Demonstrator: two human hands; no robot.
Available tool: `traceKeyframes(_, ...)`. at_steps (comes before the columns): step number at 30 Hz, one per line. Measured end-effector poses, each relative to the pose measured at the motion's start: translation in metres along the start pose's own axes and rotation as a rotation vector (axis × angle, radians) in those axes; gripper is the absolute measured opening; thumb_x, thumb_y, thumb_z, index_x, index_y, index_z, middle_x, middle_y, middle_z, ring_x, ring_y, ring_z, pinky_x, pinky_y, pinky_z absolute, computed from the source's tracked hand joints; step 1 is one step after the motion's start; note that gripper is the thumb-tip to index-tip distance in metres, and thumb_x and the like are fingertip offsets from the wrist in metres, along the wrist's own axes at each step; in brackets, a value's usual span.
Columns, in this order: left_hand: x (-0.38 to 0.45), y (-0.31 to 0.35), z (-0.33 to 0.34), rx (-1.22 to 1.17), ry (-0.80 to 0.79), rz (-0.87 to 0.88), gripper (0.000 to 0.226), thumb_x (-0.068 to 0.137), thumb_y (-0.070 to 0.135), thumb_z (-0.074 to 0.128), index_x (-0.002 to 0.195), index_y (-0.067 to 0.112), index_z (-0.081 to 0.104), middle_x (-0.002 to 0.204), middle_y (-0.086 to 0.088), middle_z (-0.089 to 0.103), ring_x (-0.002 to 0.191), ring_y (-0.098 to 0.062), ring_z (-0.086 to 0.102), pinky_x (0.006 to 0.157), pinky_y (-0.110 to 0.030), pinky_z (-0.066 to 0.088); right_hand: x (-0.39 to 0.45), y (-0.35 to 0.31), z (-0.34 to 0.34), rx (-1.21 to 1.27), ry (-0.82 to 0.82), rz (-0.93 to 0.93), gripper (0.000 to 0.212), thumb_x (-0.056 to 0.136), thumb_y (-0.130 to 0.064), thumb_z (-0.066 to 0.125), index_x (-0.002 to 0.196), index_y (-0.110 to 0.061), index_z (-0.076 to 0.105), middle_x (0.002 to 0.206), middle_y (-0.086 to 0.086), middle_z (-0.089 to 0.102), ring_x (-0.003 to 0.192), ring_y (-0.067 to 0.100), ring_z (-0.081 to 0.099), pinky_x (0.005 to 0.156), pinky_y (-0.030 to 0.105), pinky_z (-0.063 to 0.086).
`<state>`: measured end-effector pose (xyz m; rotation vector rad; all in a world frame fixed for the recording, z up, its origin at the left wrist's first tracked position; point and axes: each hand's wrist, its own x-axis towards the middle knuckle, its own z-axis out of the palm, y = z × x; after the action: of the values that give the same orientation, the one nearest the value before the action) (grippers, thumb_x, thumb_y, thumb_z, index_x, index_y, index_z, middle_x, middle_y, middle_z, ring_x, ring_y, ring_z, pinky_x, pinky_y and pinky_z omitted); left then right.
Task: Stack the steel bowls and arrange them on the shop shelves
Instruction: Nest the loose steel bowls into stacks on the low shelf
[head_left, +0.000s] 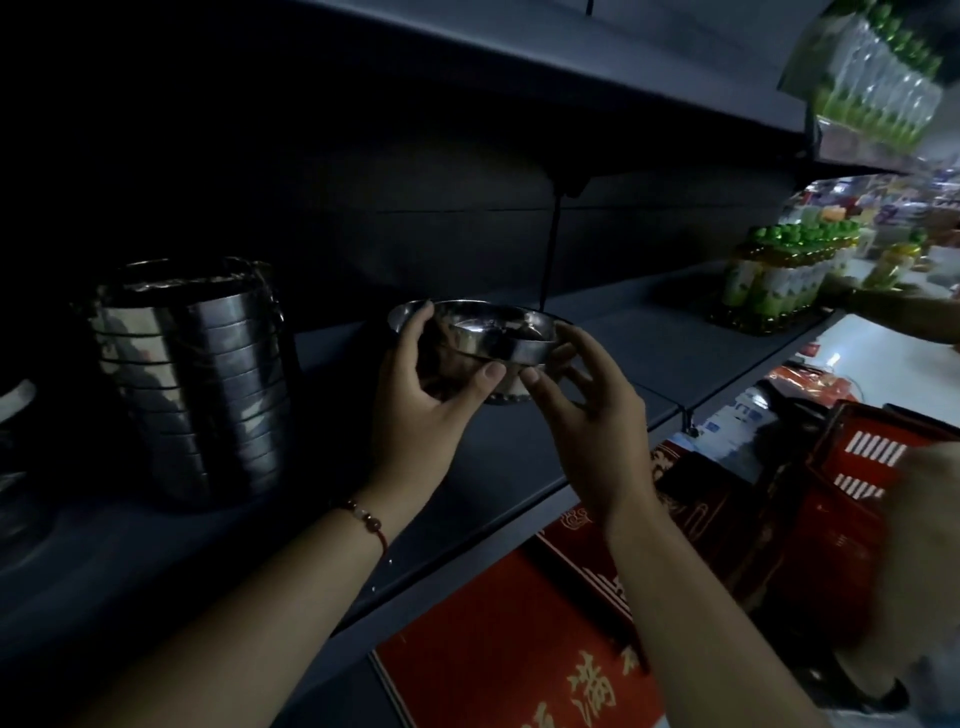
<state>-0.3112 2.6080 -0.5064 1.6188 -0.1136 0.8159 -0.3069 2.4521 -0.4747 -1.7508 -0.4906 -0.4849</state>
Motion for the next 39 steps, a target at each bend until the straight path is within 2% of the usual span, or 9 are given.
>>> traceKeyframes(5, 0.023, 0.0, -0.002, 0.092, 0.106, 0.062, 0.071, 0.073, 0.067, 0.073, 0.133, 0.065, 0.034, 0.142, 0.01, 0.053, 0.13, -0.009, 0.052, 0.104, -0.04, 0.049, 0.032, 0.006, 0.015, 0.116, -0.032, -0.133, 0.04, 0.09, -0.012, 0.068, 0.122, -0.033, 0.058, 0.124, -0.022, 0.058, 0.128, -0.009, 0.046, 0.093, 0.008, 0.047)
traceKeyframes(8, 0.039, -0.002, -0.003, 0.129, 0.161, 0.073, 0.076, 0.075, 0.059, 0.072, 0.141, 0.05, 0.036, 0.134, 0.02, 0.053, 0.125, 0.003, 0.051, 0.102, -0.022, 0.045, 0.058, 0.012, 0.03, 0.103, -0.038, -0.139, 0.043, 0.09, -0.015, 0.069, 0.127, -0.031, 0.057, 0.145, -0.014, 0.048, 0.145, 0.008, 0.03, 0.102, 0.014, 0.045)
traceKeyframes(11, 0.057, -0.014, -0.005, 0.162, 0.218, 0.059, 0.084, 0.075, 0.062, 0.071, 0.147, 0.037, 0.036, 0.133, 0.025, 0.047, 0.128, 0.007, 0.045, 0.101, -0.016, 0.038, 0.075, 0.021, 0.052, 0.183, -0.035, -0.112, 0.037, 0.09, -0.015, 0.069, 0.12, -0.034, 0.058, 0.122, -0.015, 0.063, 0.132, 0.011, 0.049, 0.101, 0.038, 0.051)
traceKeyframes(17, 0.071, -0.046, -0.009, 0.2, 0.215, -0.021, 0.069, 0.085, 0.042, 0.074, 0.145, 0.032, 0.041, 0.111, 0.038, 0.054, 0.112, 0.017, 0.052, 0.09, -0.003, 0.038, 0.091, 0.049, 0.076, 0.086, -0.059, -0.099, 0.037, 0.09, -0.014, 0.068, 0.112, -0.04, 0.054, 0.094, -0.018, 0.064, 0.092, -0.004, 0.063, 0.08, 0.017, 0.052)
traceKeyframes(21, 0.067, -0.059, -0.015, 0.325, 0.144, -0.102, 0.062, 0.088, 0.042, 0.071, 0.143, 0.035, 0.045, 0.114, 0.028, 0.059, 0.115, 0.004, 0.057, 0.095, -0.017, 0.045, 0.092, 0.064, 0.072, -0.117, -0.14, -0.029, 0.036, 0.091, -0.025, 0.068, 0.124, -0.031, 0.055, 0.093, -0.033, 0.058, 0.082, -0.015, 0.057, 0.067, 0.002, 0.038)
traceKeyframes(23, 0.063, -0.059, -0.017, 0.39, 0.107, -0.108, 0.065, 0.088, 0.042, 0.07, 0.146, 0.038, 0.04, 0.123, 0.023, 0.06, 0.117, 0.001, 0.057, 0.098, -0.023, 0.048, 0.087, 0.068, 0.068, -0.169, -0.208, 0.005, 0.051, 0.093, -0.028, 0.065, 0.139, -0.035, 0.045, 0.12, -0.033, 0.055, 0.105, -0.009, 0.056, 0.081, 0.006, 0.038)
traceKeyframes(26, 0.057, -0.051, -0.023, 0.521, 0.028, -0.097, 0.067, 0.091, 0.046, 0.064, 0.15, 0.04, 0.034, 0.141, 0.015, 0.055, 0.127, -0.006, 0.052, 0.102, -0.031, 0.048, 0.083, 0.065, 0.062, -0.271, -0.347, 0.003, 0.073, 0.093, -0.03, 0.061, 0.153, -0.037, 0.02, 0.156, -0.005, 0.037, 0.144, 0.015, 0.033, 0.105, 0.025, 0.035)
traceKeyframes(29, 0.043, -0.031, -0.03, 0.719, -0.084, -0.093, 0.067, 0.094, 0.048, 0.059, 0.153, 0.033, 0.031, 0.159, 0.005, 0.035, 0.143, -0.016, 0.037, 0.113, -0.033, 0.036, 0.072, 0.051, 0.052, -0.487, -0.466, -0.069, 0.08, 0.094, -0.033, 0.059, 0.157, -0.03, 0.009, 0.161, 0.003, 0.026, 0.148, 0.023, 0.024, 0.115, 0.041, 0.033)
traceKeyframes(39, -0.075, 0.061, -0.107, 1.22, -0.435, -0.109, 0.073, 0.096, 0.063, 0.043, 0.158, 0.036, 0.013, 0.167, 0.001, 0.008, 0.151, -0.021, 0.019, 0.118, -0.038, 0.021, -0.028, -0.034, 0.026, -0.945, -0.797, -0.25, 0.072, 0.099, -0.056, 0.033, 0.157, -0.029, -0.001, 0.165, 0.003, -0.005, 0.152, 0.026, -0.005, 0.123, 0.039, 0.002)
